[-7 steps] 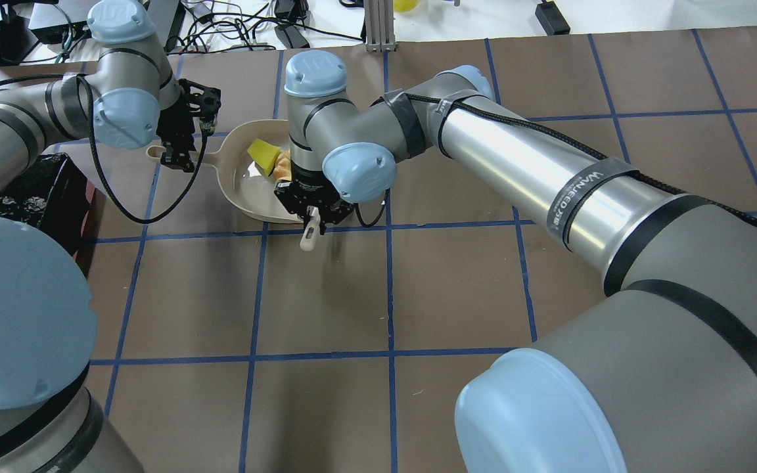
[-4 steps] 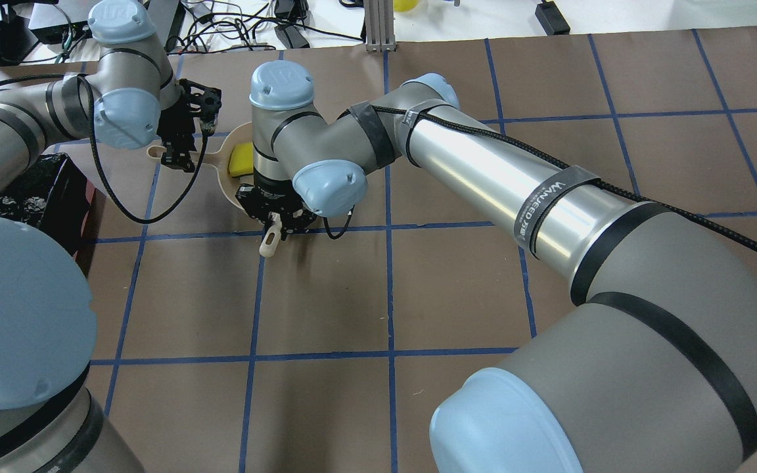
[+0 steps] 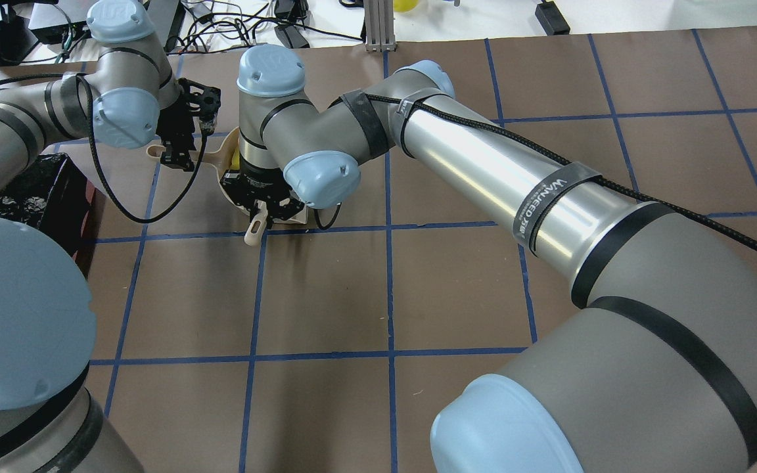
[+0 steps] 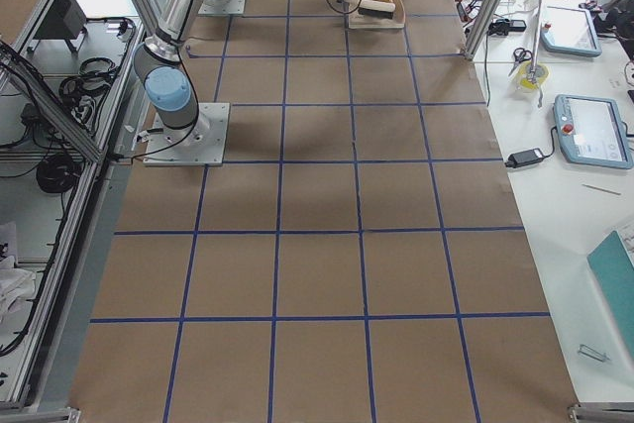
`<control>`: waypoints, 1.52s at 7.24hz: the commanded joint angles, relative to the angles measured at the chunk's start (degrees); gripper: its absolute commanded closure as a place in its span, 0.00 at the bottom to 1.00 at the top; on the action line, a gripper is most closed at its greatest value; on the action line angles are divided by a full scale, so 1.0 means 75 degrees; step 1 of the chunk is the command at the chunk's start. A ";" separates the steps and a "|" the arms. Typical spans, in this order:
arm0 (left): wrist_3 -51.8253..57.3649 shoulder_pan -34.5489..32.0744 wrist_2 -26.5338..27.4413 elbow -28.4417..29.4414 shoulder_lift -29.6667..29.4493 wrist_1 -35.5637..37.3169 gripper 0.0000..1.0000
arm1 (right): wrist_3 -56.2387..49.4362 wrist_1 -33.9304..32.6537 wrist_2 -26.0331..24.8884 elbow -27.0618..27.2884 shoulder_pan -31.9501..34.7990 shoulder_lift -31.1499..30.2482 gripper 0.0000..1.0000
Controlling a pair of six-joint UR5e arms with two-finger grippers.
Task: Sweep and dump trash into bin
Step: 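Sweep the sponge, croissant and roll into the dustpan with the right gripper's brush, then lift the loaded dustpan toward the bin with the left gripper while the right withdraws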
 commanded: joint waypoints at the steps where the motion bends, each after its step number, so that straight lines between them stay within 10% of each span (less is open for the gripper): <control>1: 0.0011 0.0001 -0.0006 0.0002 0.0001 0.0000 1.00 | 0.0006 0.0086 -0.0032 0.0013 -0.0023 -0.0071 1.00; 7: -0.0013 0.0059 -0.0181 0.0002 0.0106 -0.0035 1.00 | -0.0915 0.1440 -0.1062 0.0060 -0.0781 -0.0479 1.00; 11: 0.0174 0.1191 -0.2554 0.0071 0.0819 -0.1458 1.00 | -0.4274 0.3402 -0.2477 0.0467 -0.3216 -0.2189 1.00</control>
